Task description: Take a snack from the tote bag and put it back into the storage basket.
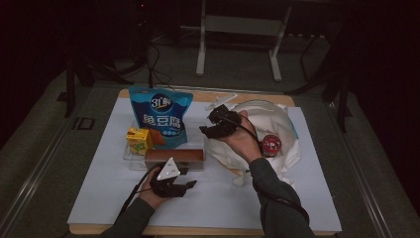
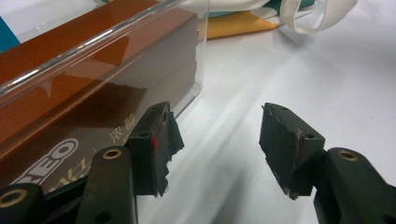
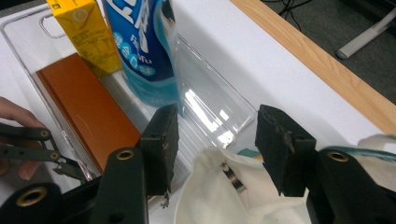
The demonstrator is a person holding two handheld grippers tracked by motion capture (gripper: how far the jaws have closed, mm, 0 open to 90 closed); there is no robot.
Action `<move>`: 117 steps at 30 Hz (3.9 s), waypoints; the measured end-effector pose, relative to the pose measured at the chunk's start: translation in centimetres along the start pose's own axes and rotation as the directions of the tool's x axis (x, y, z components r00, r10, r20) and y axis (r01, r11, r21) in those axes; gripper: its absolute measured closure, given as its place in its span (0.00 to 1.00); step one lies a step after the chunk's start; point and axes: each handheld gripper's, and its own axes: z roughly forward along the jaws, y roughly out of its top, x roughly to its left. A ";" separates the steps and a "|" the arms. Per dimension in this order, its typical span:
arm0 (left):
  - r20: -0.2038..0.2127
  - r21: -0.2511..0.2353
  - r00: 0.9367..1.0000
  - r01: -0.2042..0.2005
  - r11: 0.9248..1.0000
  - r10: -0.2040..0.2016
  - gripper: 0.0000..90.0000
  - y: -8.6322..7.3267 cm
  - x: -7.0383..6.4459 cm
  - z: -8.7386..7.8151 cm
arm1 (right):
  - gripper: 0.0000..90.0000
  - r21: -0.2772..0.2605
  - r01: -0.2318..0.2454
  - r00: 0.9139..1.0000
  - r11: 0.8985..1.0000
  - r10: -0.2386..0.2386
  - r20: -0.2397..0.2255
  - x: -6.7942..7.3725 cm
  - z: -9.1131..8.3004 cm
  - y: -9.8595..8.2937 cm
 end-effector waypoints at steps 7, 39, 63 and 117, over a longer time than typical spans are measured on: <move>-0.001 0.000 1.000 0.001 1.000 -0.001 0.49 0.0 0.0 0.0 | 0.55 0.013 0.008 1.000 1.000 -0.008 0.010 -0.4 -0.5 -0.4; -0.002 0.003 1.000 0.007 1.000 -0.007 0.48 0.0 0.1 0.0 | 0.56 0.059 -0.044 0.998 0.997 0.041 0.057 -3.4 -3.4 -5.3; -0.003 0.004 1.000 0.004 1.000 -0.004 0.48 0.0 0.1 0.0 | 0.56 0.078 -0.091 0.994 0.993 0.085 0.074 -4.4 -3.8 -8.4; -0.001 0.009 1.000 -0.003 1.000 0.003 0.48 0.0 0.0 0.1 | 0.47 0.193 -0.155 0.979 0.969 0.125 0.163 -7.9 -6.2 -12.9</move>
